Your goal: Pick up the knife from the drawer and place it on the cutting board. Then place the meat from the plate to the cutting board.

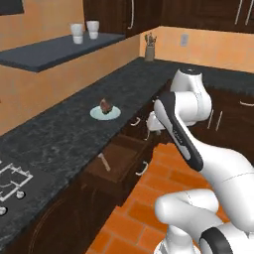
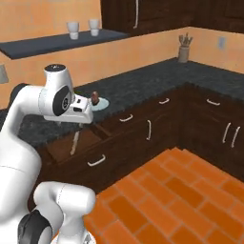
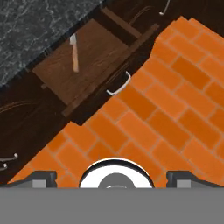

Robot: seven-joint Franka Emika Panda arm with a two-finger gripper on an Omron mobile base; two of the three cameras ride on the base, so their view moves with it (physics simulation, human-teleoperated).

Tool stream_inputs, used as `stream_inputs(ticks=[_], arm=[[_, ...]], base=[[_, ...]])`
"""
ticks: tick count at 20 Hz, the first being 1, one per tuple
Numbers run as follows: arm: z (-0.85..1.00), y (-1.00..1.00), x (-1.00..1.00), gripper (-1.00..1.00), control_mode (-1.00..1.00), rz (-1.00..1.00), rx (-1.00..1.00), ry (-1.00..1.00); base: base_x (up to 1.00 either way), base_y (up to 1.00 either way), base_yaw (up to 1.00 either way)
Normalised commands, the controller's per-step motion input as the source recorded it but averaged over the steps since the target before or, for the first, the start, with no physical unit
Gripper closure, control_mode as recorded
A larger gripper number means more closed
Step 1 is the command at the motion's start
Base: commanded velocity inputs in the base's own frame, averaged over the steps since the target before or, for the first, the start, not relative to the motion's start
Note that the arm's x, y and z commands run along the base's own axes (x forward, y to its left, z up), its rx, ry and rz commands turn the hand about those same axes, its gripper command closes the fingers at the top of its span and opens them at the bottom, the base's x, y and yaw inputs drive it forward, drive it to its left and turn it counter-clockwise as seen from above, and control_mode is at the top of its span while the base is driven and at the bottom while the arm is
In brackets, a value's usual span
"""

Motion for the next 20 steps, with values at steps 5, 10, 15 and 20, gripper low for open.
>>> stream_inputs(ticks=[5, 10, 15, 20], arm=[[0.0, 0.0, 0.0, -1.0, 1.0, 0.0, 0.0, 0.0], [0.0, 0.0, 0.0, -1.0, 1.0, 0.0, 0.0, 0.0], [0.0, 0.0, 0.0, -1.0, 1.0, 0.0, 0.0, 0.0], [0.0, 0.0, 0.0, -1.0, 1.0, 0.0, 0.0, 0.0]], base=[[-0.08, 0.68, -0.8], [-0.11, 1.0, -0.57], [-0.66, 0.52, -0.5], [0.22, 0.9, -0.44]])
